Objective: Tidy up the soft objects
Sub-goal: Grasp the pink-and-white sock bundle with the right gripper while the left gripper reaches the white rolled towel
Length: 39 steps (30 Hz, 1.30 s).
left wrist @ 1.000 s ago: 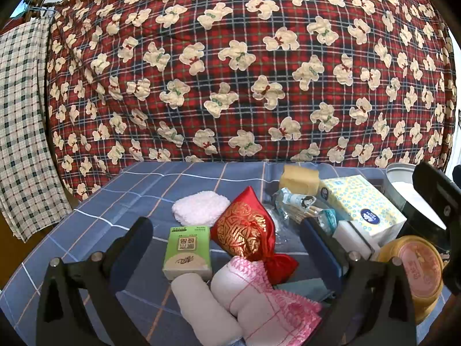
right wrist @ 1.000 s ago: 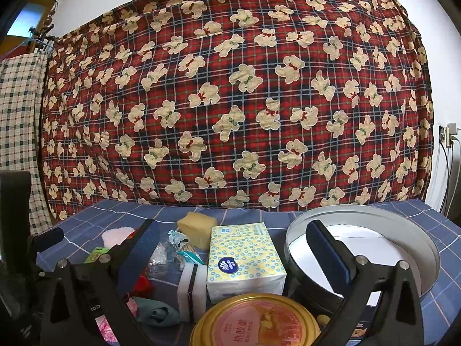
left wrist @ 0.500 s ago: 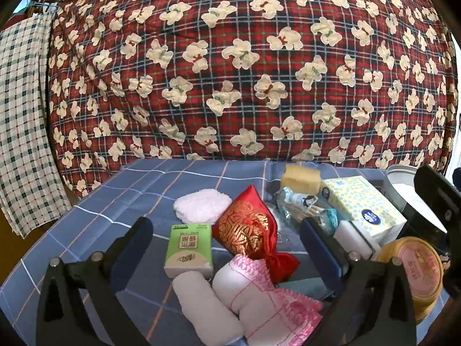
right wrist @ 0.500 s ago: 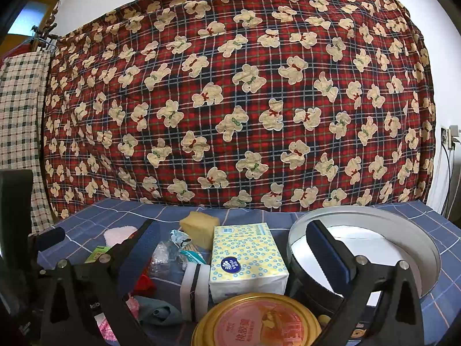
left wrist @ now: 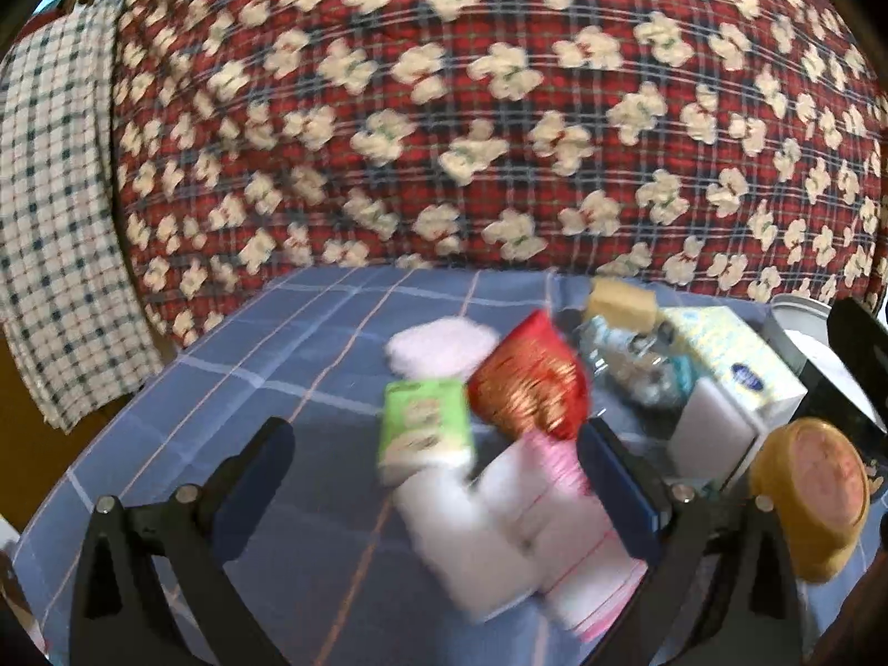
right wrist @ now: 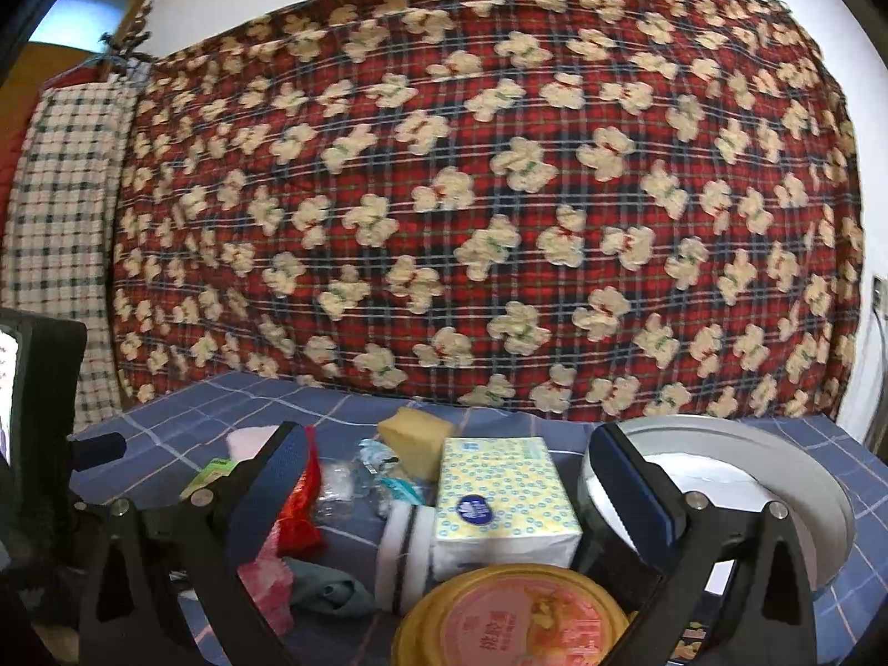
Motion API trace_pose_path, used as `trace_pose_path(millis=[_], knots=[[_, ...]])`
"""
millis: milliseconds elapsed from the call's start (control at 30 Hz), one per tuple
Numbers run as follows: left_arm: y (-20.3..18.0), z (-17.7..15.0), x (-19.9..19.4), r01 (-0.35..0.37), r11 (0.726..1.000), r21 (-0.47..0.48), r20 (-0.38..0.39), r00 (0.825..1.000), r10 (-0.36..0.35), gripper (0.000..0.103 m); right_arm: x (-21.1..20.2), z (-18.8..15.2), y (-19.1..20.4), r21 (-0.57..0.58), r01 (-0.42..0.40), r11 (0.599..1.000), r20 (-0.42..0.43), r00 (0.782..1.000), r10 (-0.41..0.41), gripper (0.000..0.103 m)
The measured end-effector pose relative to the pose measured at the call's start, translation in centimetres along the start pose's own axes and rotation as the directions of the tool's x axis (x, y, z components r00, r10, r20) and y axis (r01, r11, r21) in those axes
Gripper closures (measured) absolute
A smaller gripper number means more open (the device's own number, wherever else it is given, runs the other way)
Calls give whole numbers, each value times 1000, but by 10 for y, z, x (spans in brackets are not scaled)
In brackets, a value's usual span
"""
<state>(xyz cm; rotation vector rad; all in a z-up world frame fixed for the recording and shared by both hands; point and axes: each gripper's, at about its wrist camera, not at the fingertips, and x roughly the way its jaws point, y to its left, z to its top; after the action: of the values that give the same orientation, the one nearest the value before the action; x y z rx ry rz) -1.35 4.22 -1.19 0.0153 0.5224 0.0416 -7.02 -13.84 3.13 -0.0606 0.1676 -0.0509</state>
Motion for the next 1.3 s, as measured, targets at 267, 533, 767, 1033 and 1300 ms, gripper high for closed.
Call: trace_pose_path(millis=[267, 533, 767, 1033, 1300], knots=[[71, -19, -16, -61, 991, -116, -53, 997, 55, 0, 6, -5, 27, -116, -241, 964, -86, 969, 232, 29], [104, -28, -16, -48, 980, -195, -71, 997, 35, 0, 38, -27, 73, -123, -453, 883, -357, 850, 387, 45], [97, -26, -13, -26, 982, -188, -84, 996, 10, 0, 69, -53, 101, -140, -486, 863, -551, 763, 340, 68], [88, -21, -7, 16, 972, -235, -103, 994, -41, 0, 44, -44, 74, -63, -550, 833, -489, 744, 455, 76], [43, -12, 15, 70, 973, -218, -173, 979, -109, 6, 12, -5, 16, -11, -462, 887, -182, 873, 452, 76]])
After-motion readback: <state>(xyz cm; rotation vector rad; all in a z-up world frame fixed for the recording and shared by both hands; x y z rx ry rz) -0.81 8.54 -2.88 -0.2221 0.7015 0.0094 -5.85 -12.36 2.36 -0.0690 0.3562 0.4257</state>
